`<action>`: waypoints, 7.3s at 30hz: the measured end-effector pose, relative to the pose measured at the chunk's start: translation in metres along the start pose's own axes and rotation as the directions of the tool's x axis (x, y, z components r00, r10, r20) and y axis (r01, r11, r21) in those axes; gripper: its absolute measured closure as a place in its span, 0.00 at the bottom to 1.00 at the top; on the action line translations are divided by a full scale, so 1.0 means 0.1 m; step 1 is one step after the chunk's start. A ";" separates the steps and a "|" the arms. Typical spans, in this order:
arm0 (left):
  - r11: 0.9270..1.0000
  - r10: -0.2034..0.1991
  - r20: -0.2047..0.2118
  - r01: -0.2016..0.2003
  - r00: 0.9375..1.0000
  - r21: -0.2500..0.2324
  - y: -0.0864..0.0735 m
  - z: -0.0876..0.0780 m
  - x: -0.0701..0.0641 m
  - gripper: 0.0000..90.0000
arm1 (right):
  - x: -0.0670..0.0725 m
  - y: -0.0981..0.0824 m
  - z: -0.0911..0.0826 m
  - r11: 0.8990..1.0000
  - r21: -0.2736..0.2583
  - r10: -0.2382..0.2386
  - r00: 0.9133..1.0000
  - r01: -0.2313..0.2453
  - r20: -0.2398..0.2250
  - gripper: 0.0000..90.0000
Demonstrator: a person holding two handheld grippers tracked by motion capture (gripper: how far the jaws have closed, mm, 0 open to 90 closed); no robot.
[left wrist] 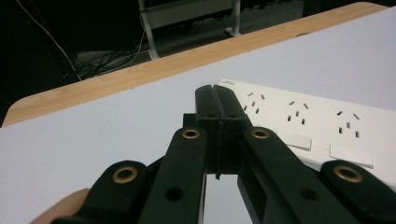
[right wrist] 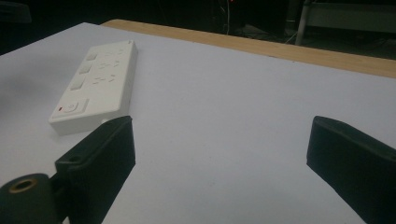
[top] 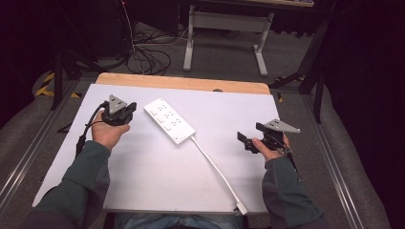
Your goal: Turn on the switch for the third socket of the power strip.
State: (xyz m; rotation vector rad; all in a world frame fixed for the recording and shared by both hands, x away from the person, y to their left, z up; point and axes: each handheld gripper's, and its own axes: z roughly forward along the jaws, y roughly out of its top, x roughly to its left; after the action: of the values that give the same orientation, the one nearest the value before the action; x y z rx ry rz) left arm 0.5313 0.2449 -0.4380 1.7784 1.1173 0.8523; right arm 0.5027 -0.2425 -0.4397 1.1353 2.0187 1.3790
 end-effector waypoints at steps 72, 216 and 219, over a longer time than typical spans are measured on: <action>0.978 0.086 0.110 -0.105 0.990 0.181 -0.04 0.77 -0.32 1.00 | 0.00 -0.01 -0.01 1.000 0.007 -0.007 1.000 0.007 0.004 0.09; 0.961 -0.249 -0.085 0.235 0.965 -0.149 -0.38 -1.44 0.18 0.33 | 0.04 0.00 0.02 1.000 0.023 -0.014 1.000 0.014 0.012 0.09; 0.960 -0.254 -0.078 0.241 0.964 -0.143 -0.38 -1.43 0.18 0.31 | 0.04 0.00 0.02 1.000 0.024 -0.014 1.000 0.014 0.012 0.09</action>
State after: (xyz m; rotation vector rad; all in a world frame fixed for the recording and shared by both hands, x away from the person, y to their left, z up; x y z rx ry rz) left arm 0.4014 0.3129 -0.4124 1.4655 1.2844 0.8450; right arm 0.5018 -0.2384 -0.4400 1.1343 2.0357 1.3417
